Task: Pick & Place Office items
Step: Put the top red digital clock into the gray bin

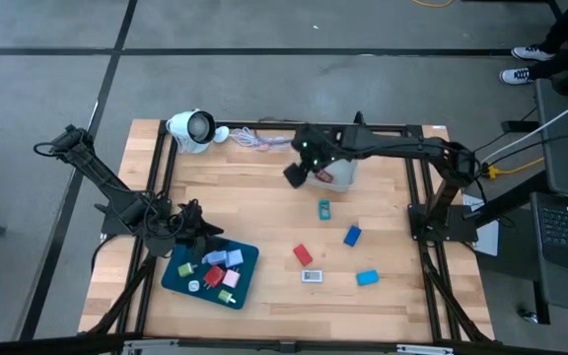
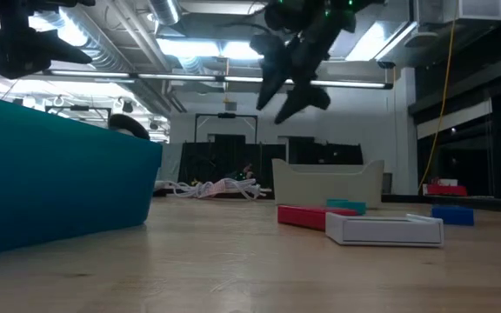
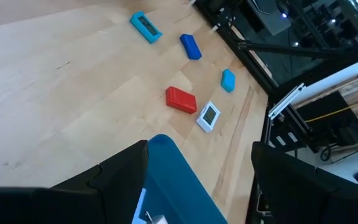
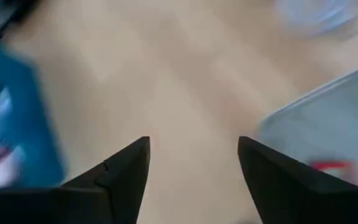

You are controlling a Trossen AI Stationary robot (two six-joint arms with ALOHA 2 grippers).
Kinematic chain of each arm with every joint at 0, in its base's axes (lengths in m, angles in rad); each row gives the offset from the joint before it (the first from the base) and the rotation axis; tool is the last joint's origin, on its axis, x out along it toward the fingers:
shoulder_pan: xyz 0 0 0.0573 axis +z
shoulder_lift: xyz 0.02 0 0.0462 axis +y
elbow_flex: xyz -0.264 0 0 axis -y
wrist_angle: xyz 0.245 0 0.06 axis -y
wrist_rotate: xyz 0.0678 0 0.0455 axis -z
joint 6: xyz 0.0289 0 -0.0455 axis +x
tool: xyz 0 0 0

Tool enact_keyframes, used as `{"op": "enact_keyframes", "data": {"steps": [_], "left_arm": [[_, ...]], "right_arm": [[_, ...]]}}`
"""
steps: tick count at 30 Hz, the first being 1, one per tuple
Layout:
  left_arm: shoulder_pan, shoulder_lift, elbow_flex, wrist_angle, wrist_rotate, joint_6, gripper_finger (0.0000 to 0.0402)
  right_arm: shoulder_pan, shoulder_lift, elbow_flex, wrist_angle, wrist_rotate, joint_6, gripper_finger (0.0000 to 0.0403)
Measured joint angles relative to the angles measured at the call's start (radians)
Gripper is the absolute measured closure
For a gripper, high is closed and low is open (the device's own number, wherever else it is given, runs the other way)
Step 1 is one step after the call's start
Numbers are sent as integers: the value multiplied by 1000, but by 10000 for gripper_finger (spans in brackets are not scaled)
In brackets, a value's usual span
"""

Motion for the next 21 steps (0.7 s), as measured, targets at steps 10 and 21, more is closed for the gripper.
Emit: {"op": "enact_keyframes", "data": {"steps": [10, 21], "left_arm": [[0, 0, 0, -9, 0, 0, 121], [0, 0, 0, -8, 2, 0, 121]], "right_arm": [[113, 1, -73, -91, -75, 137, 158], [156, 1, -317, -58, -21, 418, 158]]}}
